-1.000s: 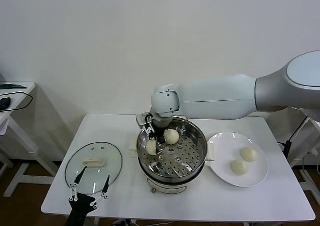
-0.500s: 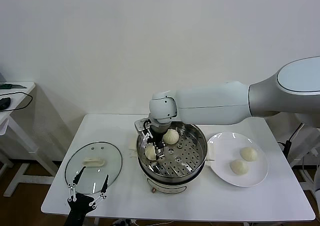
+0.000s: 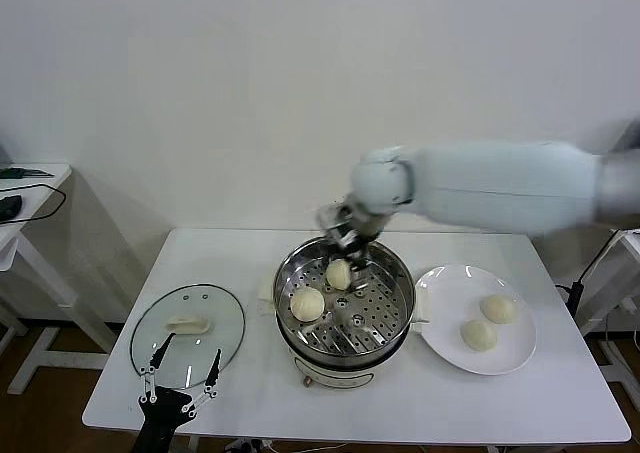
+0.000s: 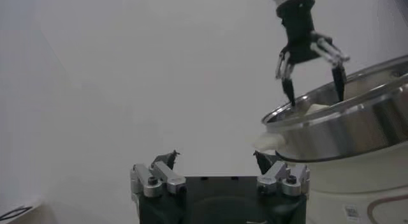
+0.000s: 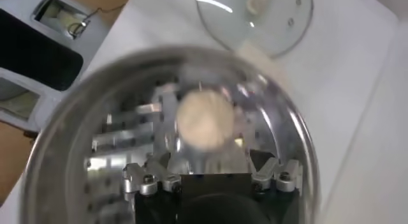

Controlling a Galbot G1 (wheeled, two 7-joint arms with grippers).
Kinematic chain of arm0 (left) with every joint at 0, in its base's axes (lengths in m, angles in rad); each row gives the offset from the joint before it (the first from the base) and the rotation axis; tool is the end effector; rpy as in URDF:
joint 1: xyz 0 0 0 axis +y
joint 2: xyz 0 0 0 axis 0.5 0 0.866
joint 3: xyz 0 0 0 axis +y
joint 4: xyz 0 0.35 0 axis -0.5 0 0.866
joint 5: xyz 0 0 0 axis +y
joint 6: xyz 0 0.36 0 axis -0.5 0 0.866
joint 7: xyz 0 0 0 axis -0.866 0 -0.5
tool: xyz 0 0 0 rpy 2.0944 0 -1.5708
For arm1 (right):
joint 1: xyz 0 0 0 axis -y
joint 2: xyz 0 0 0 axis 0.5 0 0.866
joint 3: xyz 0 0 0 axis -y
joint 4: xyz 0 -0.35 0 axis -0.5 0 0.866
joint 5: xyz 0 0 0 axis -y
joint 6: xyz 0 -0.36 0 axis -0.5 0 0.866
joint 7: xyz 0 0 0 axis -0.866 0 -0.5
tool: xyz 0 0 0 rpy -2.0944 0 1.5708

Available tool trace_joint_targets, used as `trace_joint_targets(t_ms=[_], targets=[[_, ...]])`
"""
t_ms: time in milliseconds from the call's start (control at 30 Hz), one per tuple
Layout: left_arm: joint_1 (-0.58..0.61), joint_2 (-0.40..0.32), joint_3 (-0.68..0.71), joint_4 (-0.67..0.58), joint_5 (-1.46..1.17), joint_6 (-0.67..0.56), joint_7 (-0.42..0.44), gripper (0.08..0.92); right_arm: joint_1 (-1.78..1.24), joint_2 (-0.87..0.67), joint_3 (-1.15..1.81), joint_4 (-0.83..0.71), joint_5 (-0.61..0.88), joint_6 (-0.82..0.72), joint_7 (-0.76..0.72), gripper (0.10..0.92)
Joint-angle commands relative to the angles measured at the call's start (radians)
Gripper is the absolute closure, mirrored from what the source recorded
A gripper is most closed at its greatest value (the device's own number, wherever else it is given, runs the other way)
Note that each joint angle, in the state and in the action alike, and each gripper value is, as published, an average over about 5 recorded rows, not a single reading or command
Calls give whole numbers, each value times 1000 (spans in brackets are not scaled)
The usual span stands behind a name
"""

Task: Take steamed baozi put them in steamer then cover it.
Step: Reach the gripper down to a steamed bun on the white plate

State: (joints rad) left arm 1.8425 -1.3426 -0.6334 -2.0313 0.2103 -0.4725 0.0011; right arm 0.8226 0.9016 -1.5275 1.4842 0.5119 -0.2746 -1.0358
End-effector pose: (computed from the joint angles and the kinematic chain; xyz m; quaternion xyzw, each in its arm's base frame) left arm 0.0979 0.0774 -0.3529 0.0916 0.9705 0.2107 0.0732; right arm 0.5230 0.0130 -0.0122 0.5831 -0.4878 0.5752 0.3020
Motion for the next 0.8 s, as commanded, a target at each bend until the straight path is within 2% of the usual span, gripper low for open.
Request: trace_joint_targets(t_ms=[33, 333, 800], targets=[[4, 1, 1, 8, 7, -2, 1, 177, -16, -325, 76, -68, -153, 165, -175, 203], [10, -4, 5, 11, 20, -1, 0, 177, -206, -439, 100, -108, -302, 246, -165, 203], [20, -15, 2, 18, 29, -8, -3, 177, -459, -395, 156, -136, -390, 202, -34, 203]])
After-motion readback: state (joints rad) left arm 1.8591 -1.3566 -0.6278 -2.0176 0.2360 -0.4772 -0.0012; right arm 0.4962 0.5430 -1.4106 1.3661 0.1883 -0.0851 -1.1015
